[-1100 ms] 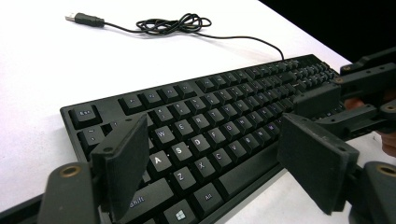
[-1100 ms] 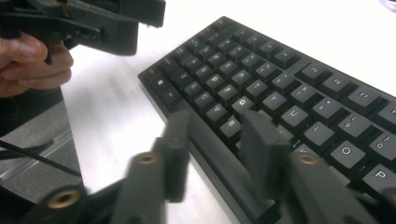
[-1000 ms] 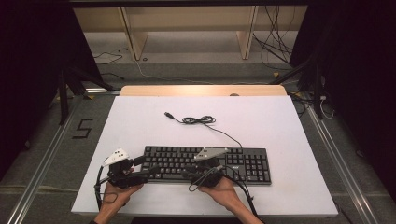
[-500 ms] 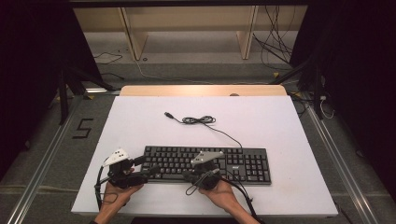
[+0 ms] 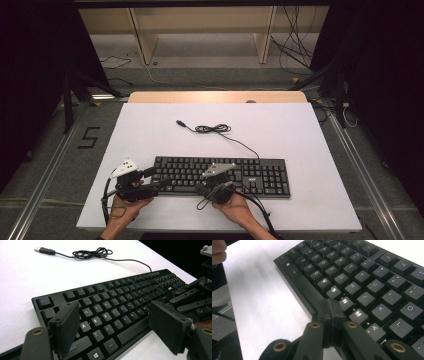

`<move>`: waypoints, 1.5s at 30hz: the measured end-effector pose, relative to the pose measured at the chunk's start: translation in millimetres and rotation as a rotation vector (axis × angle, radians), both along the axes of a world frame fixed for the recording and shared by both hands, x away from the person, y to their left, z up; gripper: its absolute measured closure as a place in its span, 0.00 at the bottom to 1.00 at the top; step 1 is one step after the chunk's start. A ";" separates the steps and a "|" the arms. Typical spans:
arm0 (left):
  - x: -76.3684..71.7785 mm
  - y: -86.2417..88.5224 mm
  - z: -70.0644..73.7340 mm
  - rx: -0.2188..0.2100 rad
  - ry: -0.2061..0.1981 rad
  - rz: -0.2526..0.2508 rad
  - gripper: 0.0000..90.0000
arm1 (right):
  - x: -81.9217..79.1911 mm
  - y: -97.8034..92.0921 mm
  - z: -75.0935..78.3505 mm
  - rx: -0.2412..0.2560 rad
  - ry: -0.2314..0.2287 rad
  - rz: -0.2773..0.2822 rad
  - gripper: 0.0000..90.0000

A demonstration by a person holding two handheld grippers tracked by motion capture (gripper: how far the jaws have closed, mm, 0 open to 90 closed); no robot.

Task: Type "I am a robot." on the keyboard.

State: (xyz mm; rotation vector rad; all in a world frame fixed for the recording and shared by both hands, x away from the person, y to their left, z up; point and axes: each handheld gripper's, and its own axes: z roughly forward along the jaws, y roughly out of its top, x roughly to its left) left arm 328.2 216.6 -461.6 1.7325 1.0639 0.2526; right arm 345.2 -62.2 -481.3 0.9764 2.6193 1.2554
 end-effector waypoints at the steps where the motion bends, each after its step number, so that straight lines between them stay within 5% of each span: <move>1: -0.1 -0.1 0.0 0.001 0.000 0.000 0.27 | 0.0 0.1 0.0 0.000 0.000 0.000 1.00; 17: -0.1 -0.6 0.0 0.001 -0.001 -0.001 0.27 | -1.3 3.9 -2.8 -0.031 -0.020 0.001 1.00; 32: 3.8 -0.3 -3.0 0.007 0.007 0.009 0.28 | 1.5 -2.3 2.3 0.033 0.017 -0.020 0.97; 45: 6.5 -0.9 -5.3 0.026 -0.001 -0.002 0.38 | 0.5 -12.5 13.5 0.108 0.014 -0.009 0.62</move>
